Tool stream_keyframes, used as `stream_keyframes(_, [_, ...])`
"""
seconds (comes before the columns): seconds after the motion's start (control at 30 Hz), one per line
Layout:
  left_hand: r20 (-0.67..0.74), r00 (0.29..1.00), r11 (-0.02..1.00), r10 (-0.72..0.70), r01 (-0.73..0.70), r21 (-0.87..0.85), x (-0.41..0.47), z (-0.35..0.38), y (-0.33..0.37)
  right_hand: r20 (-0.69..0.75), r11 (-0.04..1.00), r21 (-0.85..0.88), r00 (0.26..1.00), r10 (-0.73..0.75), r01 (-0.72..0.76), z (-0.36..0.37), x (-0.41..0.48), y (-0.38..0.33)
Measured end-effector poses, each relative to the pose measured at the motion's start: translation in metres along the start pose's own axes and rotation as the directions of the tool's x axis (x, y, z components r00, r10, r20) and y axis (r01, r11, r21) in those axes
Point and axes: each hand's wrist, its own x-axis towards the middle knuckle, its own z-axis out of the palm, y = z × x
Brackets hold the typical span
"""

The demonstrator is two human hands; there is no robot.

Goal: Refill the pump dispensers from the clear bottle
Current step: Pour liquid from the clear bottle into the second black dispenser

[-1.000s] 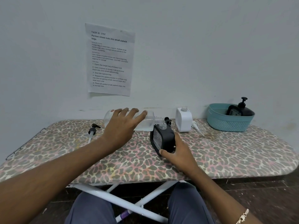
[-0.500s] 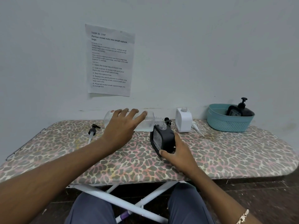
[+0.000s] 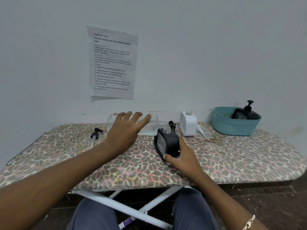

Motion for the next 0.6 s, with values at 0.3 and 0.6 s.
stream_keyframes(0.3, [0.001,1.000,1.000,0.006,-0.006,0.013,-0.0001,-0.0003,0.0003,0.003,1.000,0.007,1.000,-0.007,0.007,0.0002,0.0002,-0.0003])
stream_keyframes(0.6, [0.002,1.000,1.000,0.007,-0.007,0.016,0.0007,-0.0012,0.0015,0.000,1.000,-0.002,1.000,0.009,-0.009,-0.0010,-0.0008,-0.0012])
